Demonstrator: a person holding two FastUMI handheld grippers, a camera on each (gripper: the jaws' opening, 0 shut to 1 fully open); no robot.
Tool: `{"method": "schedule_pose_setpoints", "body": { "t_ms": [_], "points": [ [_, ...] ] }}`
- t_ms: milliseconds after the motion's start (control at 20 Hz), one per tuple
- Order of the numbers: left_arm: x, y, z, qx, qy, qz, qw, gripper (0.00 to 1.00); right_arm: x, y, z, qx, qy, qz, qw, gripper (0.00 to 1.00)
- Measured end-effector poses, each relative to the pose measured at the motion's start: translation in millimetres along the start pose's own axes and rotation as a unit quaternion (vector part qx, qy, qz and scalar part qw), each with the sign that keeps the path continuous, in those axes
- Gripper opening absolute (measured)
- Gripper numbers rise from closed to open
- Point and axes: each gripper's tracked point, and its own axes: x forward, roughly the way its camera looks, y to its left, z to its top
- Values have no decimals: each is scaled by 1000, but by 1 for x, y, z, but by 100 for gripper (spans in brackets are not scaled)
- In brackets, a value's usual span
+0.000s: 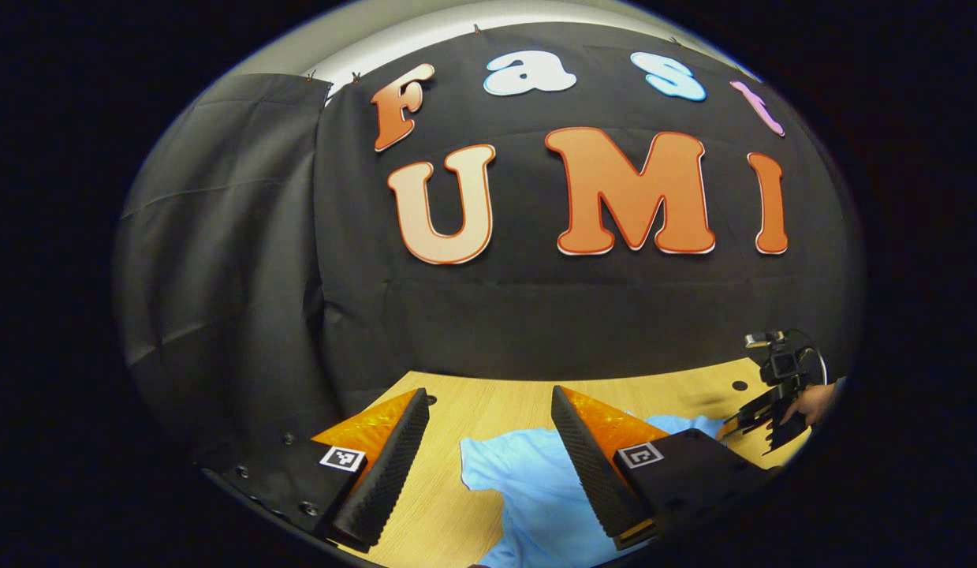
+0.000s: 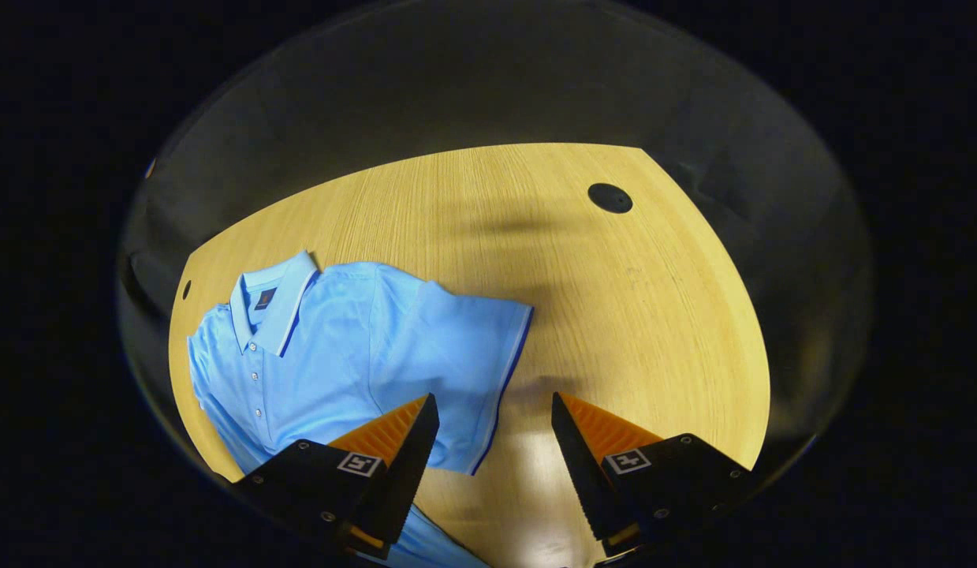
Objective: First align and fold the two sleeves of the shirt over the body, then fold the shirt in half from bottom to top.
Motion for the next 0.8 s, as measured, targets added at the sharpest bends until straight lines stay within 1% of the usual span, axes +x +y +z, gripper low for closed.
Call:
{"method": "schedule_pose_setpoints", "body": {
  "t_ms": [100,150,200,250,300,350,400,500,550,700,750,800],
  "points": [
    [3,-9,5,8,-10,-9,1000,100,8,1,-3,4,11,-3,1000,83],
    [4,-12,5,12,-9,-12,1000,100,12,2,-5,6,17,-3,1000,75],
    [5,-14,4,13,-8,-17,1000,100,16,3,-7,8,23,-6,1000,77],
    [5,-17,4,13,-6,-21,1000,100,20,4,-9,9,29,-8,999,72],
    [6,-18,2,13,-4,-24,1000,100,22,2,-10,8,32,-17,999,69],
    [7,-18,2,13,-3,-25,1000,100,23,5,-8,6,29,-19,999,57],
    [5,-14,0,12,-2,-24,1000,100,23,5,-5,9,27,-20,999,56],
    [4,-7,-3,8,1,-19,1000,100,22,8,-3,24,31,-25,999,38],
    [4,-4,-4,5,2,-17,1000,100,23,11,-4,22,34,-25,999,17],
    [-2,6,-4,-1,0,-10,1000,100,21,20,-2,35,40,1,999,10],
    [-3,7,-4,-2,-1,-9,1000,100,16,21,4,44,29,2,999,7],
    [-5,10,-4,-2,-3,-8,1000,100,13,19,13,45,9,1,999,6]
  ]
}}
